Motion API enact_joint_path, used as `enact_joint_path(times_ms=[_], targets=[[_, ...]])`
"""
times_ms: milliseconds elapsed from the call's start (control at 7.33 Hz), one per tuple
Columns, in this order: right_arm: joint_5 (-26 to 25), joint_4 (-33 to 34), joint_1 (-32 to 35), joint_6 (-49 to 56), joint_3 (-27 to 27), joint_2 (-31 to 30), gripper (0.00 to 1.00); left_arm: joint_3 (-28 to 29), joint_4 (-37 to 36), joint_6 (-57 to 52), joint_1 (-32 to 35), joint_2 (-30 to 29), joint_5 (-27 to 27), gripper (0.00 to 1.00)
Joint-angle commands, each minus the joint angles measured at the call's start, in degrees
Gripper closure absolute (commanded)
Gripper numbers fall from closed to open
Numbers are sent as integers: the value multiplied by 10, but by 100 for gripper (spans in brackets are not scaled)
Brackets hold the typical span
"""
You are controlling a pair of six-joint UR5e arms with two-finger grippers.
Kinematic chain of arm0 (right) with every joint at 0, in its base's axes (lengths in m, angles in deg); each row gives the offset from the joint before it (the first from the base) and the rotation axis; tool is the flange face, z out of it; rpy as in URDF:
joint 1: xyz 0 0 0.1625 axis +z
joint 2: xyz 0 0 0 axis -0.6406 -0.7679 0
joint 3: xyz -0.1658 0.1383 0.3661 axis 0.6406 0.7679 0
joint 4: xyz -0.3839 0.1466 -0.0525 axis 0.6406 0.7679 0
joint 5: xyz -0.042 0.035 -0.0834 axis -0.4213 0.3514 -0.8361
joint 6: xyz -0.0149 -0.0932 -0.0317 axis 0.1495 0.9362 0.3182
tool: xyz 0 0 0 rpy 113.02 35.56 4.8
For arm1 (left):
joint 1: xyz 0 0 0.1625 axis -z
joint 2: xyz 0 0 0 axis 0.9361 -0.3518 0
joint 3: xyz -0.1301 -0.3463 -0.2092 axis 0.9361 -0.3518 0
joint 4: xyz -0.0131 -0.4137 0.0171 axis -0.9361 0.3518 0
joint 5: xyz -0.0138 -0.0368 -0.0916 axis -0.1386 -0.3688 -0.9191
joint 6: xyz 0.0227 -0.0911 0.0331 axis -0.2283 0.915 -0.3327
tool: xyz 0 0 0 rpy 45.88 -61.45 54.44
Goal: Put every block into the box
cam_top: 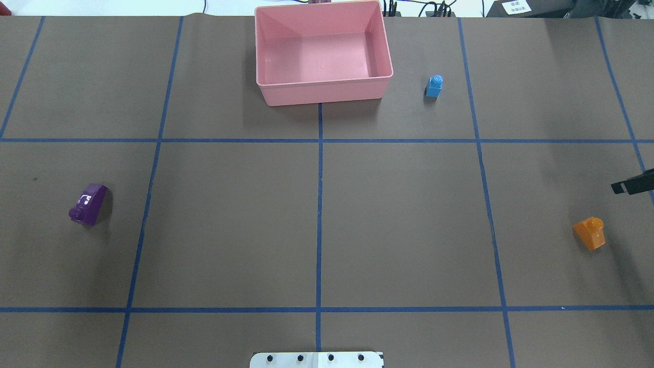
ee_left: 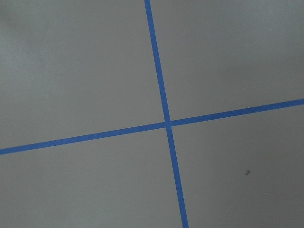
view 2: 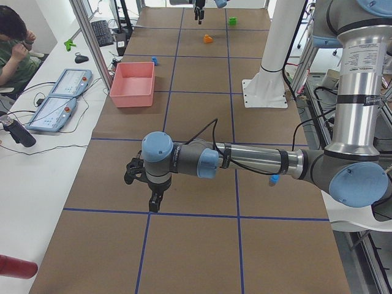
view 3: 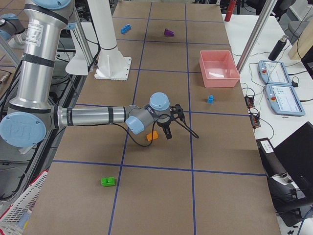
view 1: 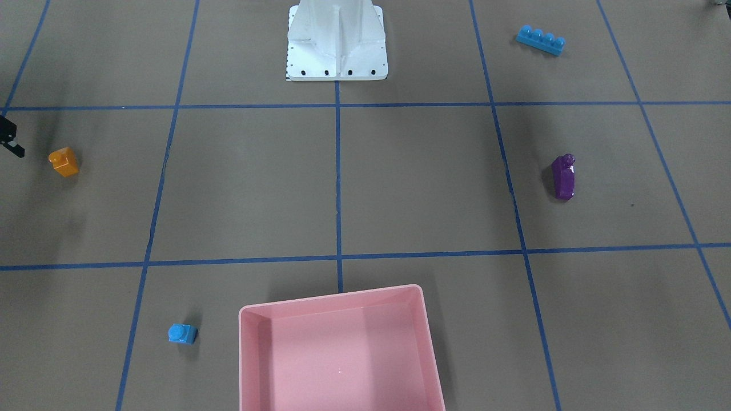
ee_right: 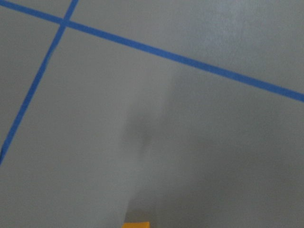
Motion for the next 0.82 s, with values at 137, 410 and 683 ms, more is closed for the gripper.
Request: enact_joint_path(times_ms=[137, 410, 683], targets=[[-88, -42, -112, -105, -3, -29, 0, 0, 17, 0, 0, 12, -1, 0], [-115, -42, -146, -111, 1, -27, 1, 1, 22, 0, 0, 16, -1, 0], [-114, -42, -152, -111, 1, -27, 51, 1, 22, 0, 0, 16, -1, 0]])
